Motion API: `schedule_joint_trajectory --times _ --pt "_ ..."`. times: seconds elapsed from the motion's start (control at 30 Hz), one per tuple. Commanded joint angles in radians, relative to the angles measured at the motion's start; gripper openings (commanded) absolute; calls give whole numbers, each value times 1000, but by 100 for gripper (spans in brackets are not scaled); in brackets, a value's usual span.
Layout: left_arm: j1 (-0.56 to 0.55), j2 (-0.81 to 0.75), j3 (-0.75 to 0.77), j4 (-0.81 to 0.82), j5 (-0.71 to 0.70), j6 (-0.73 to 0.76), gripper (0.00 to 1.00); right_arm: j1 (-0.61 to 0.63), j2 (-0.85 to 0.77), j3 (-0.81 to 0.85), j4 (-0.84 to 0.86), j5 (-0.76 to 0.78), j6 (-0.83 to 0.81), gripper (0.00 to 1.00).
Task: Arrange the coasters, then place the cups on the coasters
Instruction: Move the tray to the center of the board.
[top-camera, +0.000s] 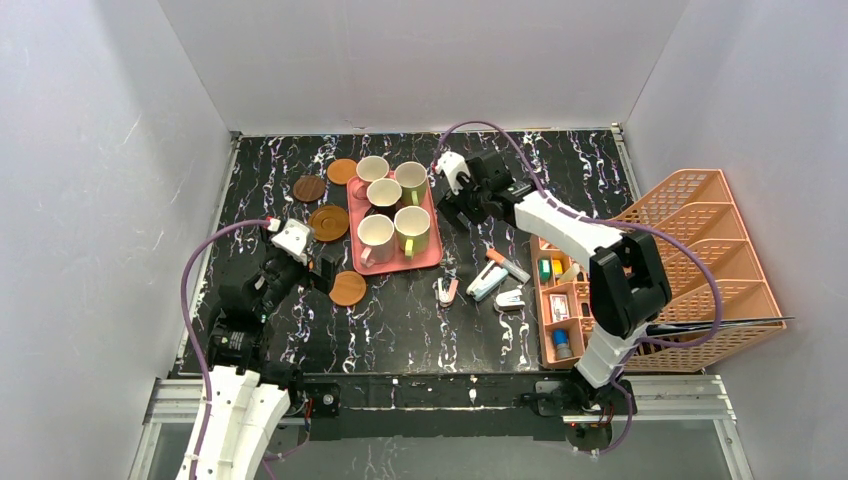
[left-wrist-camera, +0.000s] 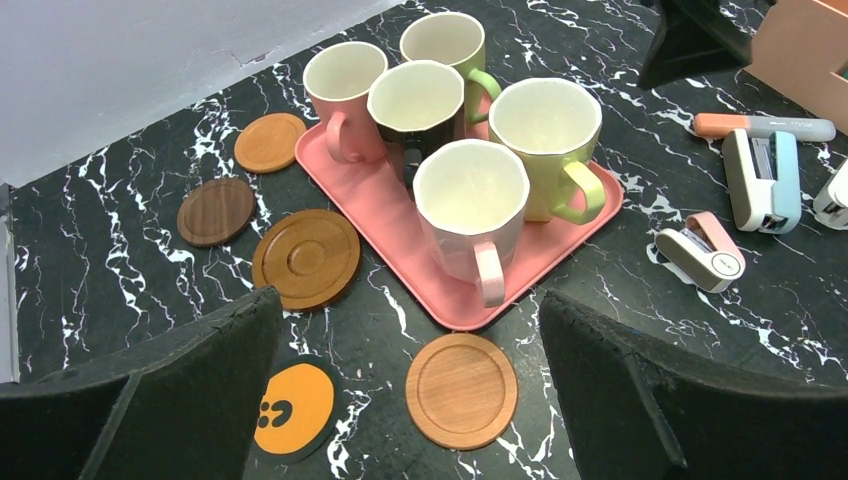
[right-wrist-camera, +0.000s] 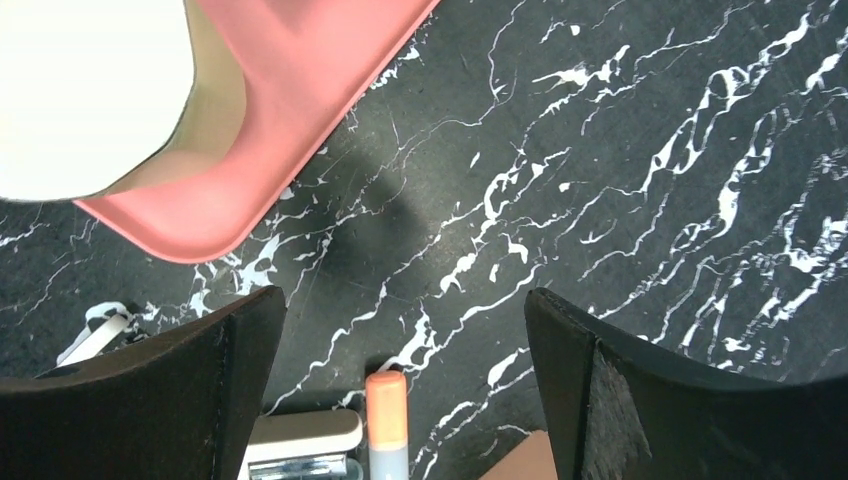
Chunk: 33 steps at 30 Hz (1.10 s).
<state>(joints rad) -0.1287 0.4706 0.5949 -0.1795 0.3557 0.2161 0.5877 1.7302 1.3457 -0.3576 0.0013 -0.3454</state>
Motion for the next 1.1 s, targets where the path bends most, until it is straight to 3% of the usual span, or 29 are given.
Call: schedule_joint_trajectory --times 0.0,0.13,0.37,0.57,1.07 --pt "2 14 -13 10 10 11 98 3 70 51 51 11 61 98" --pt "1 14 -4 6 26 3 98 -20 124 109 65 8 102 98" --pt "3 18 -1 -19 33 12 98 -141 224 233 128 -219 271 95" --pt "2 23 3 -18 8 17 98 -149 302 213 265 -234 403 90" --pt "3 54 -4 -12 60 27 98 -141 447 291 238 -276 448 67"
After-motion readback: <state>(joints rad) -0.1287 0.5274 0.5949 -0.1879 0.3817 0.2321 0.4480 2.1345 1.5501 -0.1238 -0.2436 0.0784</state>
